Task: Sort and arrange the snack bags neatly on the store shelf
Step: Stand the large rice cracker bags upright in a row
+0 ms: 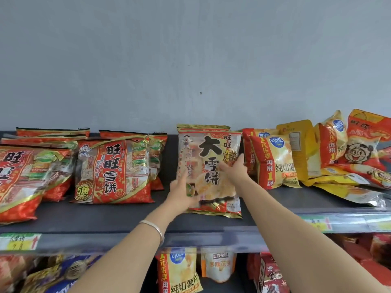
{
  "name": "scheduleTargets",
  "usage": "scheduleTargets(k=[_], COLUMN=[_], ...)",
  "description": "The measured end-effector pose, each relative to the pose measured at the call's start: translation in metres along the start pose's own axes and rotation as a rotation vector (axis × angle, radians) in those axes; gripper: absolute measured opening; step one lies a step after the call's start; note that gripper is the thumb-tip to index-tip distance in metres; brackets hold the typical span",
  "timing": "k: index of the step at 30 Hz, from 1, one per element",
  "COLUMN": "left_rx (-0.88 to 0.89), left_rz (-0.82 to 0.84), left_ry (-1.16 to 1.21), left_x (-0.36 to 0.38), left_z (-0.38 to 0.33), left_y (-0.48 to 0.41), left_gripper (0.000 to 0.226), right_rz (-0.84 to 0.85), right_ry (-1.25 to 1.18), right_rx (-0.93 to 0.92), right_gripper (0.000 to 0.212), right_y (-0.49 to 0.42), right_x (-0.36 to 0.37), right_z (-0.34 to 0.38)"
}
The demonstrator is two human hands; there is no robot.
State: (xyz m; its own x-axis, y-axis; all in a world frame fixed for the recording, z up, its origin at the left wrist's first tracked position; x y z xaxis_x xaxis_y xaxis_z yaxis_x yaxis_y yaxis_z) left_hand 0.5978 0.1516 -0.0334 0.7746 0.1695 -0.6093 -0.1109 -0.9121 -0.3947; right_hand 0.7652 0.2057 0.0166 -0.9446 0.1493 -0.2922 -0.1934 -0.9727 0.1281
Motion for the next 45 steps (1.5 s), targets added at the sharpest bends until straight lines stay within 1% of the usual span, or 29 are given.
scheduleTargets(k=[2, 3, 5, 8, 10, 14, 16, 17, 18, 20, 22, 25, 29, 32, 36, 42, 45], left_rx=[-0.065, -0.09, -0.133, -0.191, -0.213, -0.225, -0.236, -0.235, -0.228, -0.198, -0.141, -0.08, -0.06, -0.081, -0.155, -0.301, -0.335], left_rz=[0.044, 0.042, -0.015, -0.108, -0.112, -0.102, -0.058, -0.044, -0.038, -0.061, -0.107, -0.174, -0.265, -0.317, -0.365, -0.484, -0.544], left_ry=[-0.082, -0.141, -0.233, -0.212, -0.231, -0.375, -0.378, -0.361, -0.343, -0.332, -0.368, -0.427, -0.521, -0.584, -0.643, -0.696, -0.676], left_x=[0.017, 0.023, 0.029, 0.029, 0.028, 0.029, 0.029, 0.027, 0.024, 0.014, 0.0, -0.025, -0.075, -0.122, -0.198, -0.323, -0.378], left_z=[0.01, 0.014, 0.019, 0.028, 0.029, 0.028, 0.032, 0.032, 0.03, 0.026, 0.023, 0.028, 0.042, 0.06, 0.093, 0.146, 0.174], left_y=[-0.001, -0.002, -0.006, -0.015, -0.016, -0.011, -0.012, -0.013, -0.014, -0.014, -0.01, 0.004, 0.037, 0.07, 0.124, 0.209, 0.244], left_gripper=[0.084, 0.081, 0.086, 0.099, 0.098, 0.091, 0.091, 0.09, 0.089, 0.083, 0.067, 0.045, 0.031, 0.029, 0.024, 0.023, 0.023], right_rz=[-0.001, -0.01, -0.036, -0.041, -0.033, -0.058, -0.099, -0.148, -0.213, -0.334, -0.378, -0.292, -0.13, -0.011, 0.151, 0.272, 0.325], right_ry=[0.183, 0.297, 0.464, 0.488, 0.503, 0.538, 0.562, 0.575, 0.591, 0.629, 0.663, 0.692, 0.674, 0.729, 0.683, 0.674, 0.679], right_rx=[0.039, 0.018, -0.04, -0.135, -0.184, -0.158, -0.135, -0.148, -0.192, -0.361, -0.55, -0.757, -0.949, -1.048, -1.177, -1.256, -1.3], right_gripper=[0.098, 0.1, 0.097, 0.086, 0.081, 0.083, 0.083, 0.081, 0.078, 0.065, 0.053, 0.045, 0.033, 0.034, 0.034, 0.037, 0.038], right_y=[-0.006, -0.008, -0.015, -0.023, -0.028, -0.027, -0.021, -0.016, -0.011, 0.0, 0.009, 0.023, 0.051, 0.078, 0.12, 0.205, 0.247], right_x=[0.009, 0.013, 0.018, 0.015, 0.01, 0.01, 0.012, 0.013, 0.013, 0.019, 0.033, 0.068, 0.132, 0.19, 0.271, 0.398, 0.453], right_z=[-0.013, -0.02, -0.032, -0.036, -0.035, -0.035, -0.035, -0.034, -0.032, -0.027, -0.021, -0.015, -0.005, 0.006, 0.024, 0.06, 0.073])
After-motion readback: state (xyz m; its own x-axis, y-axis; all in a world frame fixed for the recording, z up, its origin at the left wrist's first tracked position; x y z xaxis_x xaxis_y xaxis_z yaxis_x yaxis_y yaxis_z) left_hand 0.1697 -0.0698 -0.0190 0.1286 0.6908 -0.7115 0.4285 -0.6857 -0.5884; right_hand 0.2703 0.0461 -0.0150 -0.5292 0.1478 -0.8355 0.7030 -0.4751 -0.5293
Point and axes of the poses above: each hand's wrist, its own y-axis away from the middle knuckle, its own x-axis out of the palm, z = x × y, the point moved 1 cm from there along -y, towards the middle knuckle, and after that the axes turned 14 degrees about x, right-handed, at the moved point
